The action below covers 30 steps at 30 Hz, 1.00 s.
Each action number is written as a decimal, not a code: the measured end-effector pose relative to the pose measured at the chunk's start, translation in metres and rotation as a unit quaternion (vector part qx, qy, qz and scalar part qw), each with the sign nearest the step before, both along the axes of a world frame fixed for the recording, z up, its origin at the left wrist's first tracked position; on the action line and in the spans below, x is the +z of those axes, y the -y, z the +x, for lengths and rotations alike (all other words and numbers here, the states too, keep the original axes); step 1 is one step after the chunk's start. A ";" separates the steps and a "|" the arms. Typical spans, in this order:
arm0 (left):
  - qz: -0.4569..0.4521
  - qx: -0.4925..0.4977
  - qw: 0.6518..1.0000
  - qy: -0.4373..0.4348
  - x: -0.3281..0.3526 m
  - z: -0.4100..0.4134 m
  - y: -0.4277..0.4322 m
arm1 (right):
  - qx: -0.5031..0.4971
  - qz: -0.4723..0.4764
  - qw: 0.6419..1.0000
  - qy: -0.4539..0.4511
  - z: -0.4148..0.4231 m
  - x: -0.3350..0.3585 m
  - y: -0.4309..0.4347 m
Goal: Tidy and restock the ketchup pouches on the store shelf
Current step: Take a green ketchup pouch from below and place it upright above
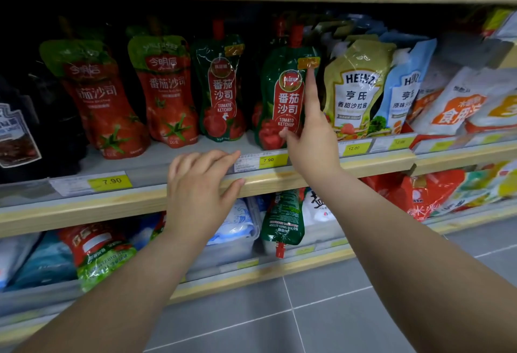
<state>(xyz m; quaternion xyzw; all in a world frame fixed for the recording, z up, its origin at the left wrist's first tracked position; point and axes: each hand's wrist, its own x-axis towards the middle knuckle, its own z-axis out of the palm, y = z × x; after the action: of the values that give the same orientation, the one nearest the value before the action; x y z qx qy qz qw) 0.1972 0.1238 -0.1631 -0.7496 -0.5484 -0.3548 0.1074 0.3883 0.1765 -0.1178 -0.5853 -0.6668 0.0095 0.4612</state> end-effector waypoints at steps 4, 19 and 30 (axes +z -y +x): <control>0.010 -0.004 1.000 -0.006 -0.002 -0.002 -0.001 | -0.016 -0.035 0.999 -0.006 0.002 0.003 -0.007; 0.100 -0.052 0.993 0.015 -0.024 0.003 0.025 | 0.054 0.131 0.985 0.103 0.010 -0.052 0.064; -0.081 -0.113 0.990 0.024 -0.083 0.000 0.064 | 0.126 -0.239 0.927 0.261 0.038 -0.154 0.082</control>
<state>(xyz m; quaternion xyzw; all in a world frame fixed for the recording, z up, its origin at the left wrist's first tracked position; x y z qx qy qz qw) 0.1975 0.0596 -0.2460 -0.8045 -0.4891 -0.3370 -0.0074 0.4261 0.0944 -0.2719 -0.5707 -0.8101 0.0737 0.1127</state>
